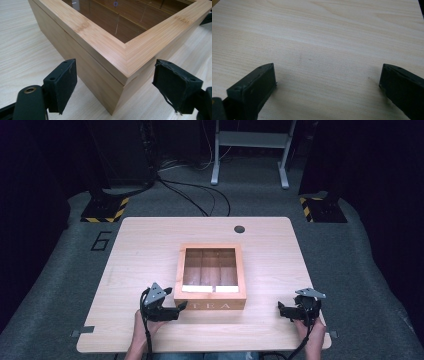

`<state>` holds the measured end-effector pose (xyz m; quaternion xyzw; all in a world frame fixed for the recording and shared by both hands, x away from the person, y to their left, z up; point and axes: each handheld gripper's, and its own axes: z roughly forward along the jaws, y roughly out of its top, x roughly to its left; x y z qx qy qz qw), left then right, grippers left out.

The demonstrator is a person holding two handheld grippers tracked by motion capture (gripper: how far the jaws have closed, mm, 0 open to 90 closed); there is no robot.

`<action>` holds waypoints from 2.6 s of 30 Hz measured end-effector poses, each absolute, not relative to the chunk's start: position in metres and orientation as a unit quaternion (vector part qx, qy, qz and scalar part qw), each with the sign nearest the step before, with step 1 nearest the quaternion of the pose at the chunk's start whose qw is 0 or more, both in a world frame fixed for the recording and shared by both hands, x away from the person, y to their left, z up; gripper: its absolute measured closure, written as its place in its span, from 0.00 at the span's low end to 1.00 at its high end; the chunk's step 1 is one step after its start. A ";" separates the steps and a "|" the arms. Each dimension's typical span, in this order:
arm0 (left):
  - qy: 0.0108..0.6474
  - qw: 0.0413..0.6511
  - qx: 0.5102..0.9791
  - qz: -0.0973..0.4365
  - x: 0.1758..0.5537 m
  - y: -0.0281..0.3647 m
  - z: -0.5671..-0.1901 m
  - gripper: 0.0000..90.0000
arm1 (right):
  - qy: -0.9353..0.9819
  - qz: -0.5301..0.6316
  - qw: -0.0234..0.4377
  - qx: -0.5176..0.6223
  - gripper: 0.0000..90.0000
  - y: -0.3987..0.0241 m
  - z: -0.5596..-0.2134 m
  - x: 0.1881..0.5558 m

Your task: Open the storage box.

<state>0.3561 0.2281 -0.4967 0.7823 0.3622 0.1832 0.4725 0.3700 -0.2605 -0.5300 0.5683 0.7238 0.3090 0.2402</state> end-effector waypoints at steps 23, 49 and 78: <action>0.352 0.473 0.780 0.211 0.349 0.220 -0.497 0.31 | 0.724 0.309 0.240 0.568 0.00 -0.261 -0.530 0.370; 0.343 0.477 0.776 0.229 0.349 0.220 -0.491 0.31 | 0.724 0.309 0.241 0.568 0.00 -0.260 -0.530 0.370; 0.355 0.480 0.753 0.276 0.350 0.216 -0.482 0.37 | 0.724 0.309 0.241 0.568 0.00 -0.260 -0.530 0.370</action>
